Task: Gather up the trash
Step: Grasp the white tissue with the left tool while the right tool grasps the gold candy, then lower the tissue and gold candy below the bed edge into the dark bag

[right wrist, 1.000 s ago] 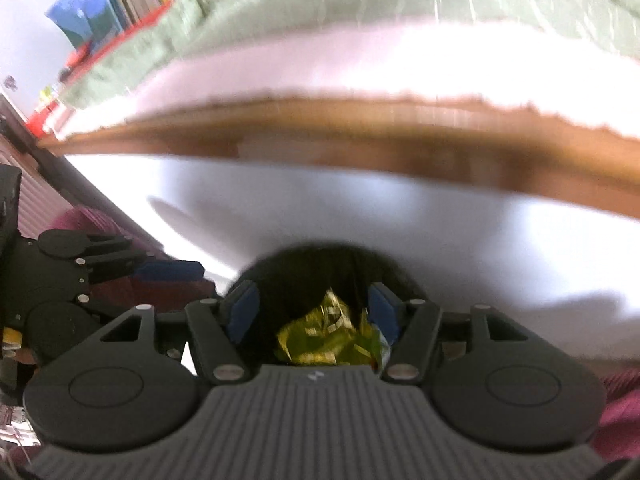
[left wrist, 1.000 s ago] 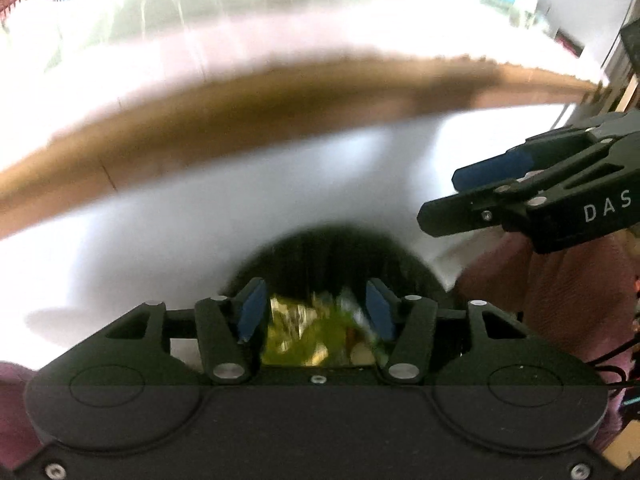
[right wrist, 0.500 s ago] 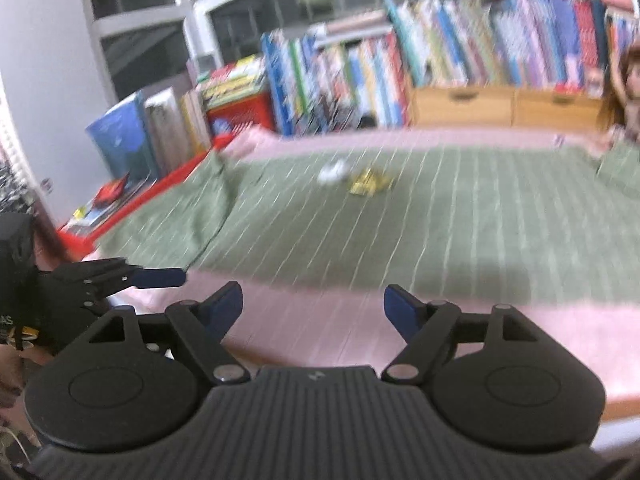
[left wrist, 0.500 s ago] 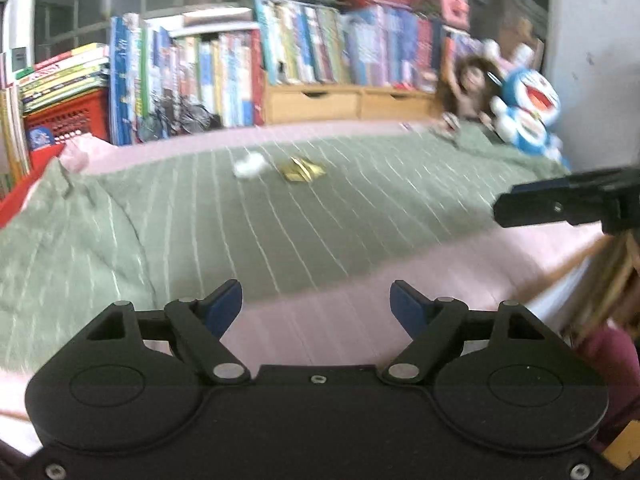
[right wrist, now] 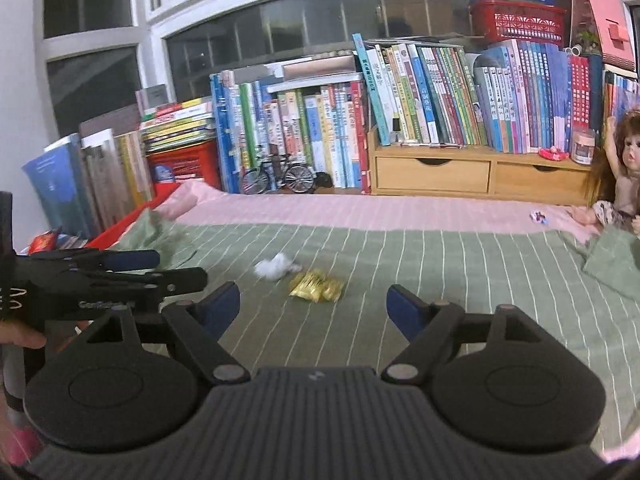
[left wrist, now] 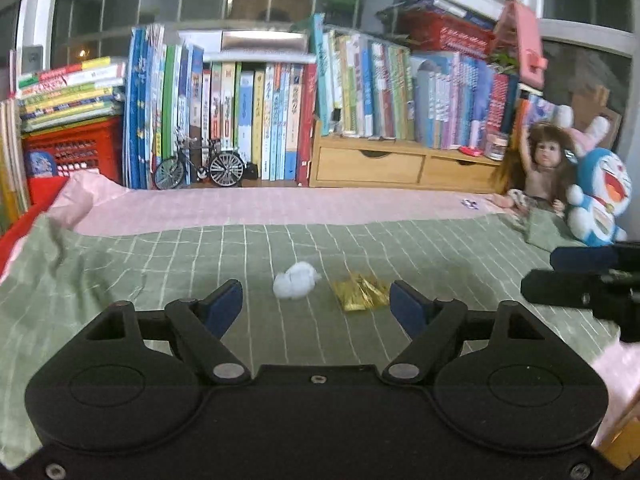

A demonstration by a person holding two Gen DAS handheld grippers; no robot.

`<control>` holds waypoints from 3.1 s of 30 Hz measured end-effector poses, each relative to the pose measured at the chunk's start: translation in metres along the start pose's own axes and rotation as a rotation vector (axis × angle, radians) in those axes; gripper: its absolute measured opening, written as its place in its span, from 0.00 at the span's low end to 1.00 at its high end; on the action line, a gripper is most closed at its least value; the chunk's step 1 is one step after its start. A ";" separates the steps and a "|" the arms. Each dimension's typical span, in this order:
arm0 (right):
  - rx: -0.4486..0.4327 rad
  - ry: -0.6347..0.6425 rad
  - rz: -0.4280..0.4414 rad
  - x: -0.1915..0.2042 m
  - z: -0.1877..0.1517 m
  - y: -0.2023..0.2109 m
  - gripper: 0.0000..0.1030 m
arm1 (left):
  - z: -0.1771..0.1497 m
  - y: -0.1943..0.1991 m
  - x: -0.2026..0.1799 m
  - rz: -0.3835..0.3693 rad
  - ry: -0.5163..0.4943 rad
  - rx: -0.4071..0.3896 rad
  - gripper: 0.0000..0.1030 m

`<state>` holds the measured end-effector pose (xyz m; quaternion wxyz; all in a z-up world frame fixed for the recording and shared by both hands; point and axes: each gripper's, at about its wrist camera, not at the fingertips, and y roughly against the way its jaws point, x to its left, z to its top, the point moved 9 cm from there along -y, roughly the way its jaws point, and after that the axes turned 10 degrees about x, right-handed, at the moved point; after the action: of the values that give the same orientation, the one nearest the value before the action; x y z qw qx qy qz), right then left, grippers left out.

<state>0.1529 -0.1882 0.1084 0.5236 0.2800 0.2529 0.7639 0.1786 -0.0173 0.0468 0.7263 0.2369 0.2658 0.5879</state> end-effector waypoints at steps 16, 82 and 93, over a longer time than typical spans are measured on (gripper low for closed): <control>0.192 0.122 -0.015 0.001 -0.004 -0.130 0.85 | 0.021 -0.144 0.026 0.012 0.155 0.167 0.73; 0.214 -0.001 0.054 0.062 -0.211 0.070 0.50 | -0.236 0.108 -0.052 -0.087 -0.062 0.210 0.28; 0.293 -0.036 0.061 0.053 -0.253 0.068 0.50 | -0.276 0.119 -0.073 -0.103 -0.076 0.249 0.28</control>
<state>-0.0827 -0.1839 -0.0176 0.4581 0.3744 0.3437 0.7293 -0.1038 -0.0564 -0.0734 0.7300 0.3335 0.3209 0.5029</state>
